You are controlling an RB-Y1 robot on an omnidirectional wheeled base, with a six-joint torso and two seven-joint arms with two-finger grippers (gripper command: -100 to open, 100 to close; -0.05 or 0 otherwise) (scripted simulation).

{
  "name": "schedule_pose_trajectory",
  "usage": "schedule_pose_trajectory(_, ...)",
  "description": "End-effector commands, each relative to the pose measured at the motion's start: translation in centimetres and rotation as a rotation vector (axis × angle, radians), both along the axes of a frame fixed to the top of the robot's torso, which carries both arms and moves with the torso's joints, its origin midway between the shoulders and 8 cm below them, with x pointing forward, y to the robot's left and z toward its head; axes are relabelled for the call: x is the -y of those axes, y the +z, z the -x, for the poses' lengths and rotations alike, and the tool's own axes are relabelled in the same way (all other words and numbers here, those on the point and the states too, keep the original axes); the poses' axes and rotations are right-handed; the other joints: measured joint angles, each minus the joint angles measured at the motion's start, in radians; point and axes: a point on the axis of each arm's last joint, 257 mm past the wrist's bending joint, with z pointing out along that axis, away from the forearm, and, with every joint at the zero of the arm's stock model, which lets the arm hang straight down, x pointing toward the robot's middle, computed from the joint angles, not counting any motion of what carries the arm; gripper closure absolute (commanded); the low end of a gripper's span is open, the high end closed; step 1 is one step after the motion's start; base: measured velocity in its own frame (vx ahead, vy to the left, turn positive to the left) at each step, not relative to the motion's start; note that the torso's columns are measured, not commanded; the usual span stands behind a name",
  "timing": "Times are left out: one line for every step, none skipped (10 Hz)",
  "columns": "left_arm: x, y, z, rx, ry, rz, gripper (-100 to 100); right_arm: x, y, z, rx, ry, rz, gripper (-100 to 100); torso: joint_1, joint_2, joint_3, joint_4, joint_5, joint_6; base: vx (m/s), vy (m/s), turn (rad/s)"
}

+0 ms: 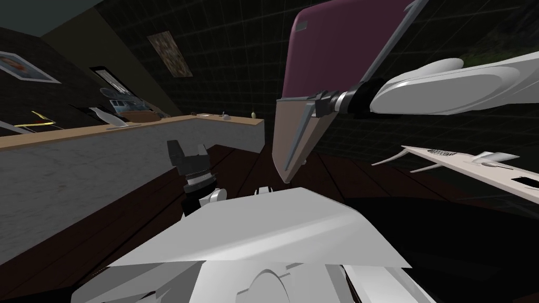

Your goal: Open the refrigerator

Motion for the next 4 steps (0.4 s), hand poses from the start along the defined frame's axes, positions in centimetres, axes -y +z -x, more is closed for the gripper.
schedule_pose_trajectory(0.0, 0.0, 0.0, 0.0, 0.0, 0.0, 0, -0.01, -0.01, 0.0, 0.0, 0.0, 0.0, 0, -0.001, 0.0, 0.0, 0.0, 0.0, 0.0, 0.0, 0.0, 0.0)
schedule_pose_trajectory(0.0, 0.0, 0.0, 0.0, 0.0, 0.0, 0, -0.01, -0.01, 0.0, 0.0, 0.0, 0.0, 0, -0.001, -0.001, 0.0, 0.0, 0.0, 0.0, 0.0, 0.0, 0.0)
schedule_pose_trajectory(0.0, 0.0, 0.0, 0.0, 0.0, 0.0, 0, -0.02, -0.02, 0.0, 0.0, 0.0, 0.0, 0, -0.001, -0.001, 0.0, 0.0, 0.0, 0.0, 0.0, 0.0, 0.0)
schedule_pose_trajectory(0.0, 0.0, 0.0, 0.0, 0.0, 0.0, 0, -0.02, -0.01, 0.0, 0.0, 0.0, 0.0, 0, -0.001, -0.001, 0.0, 0.0, 0.0, 0.0, 0.0, 0.0, 0.0)
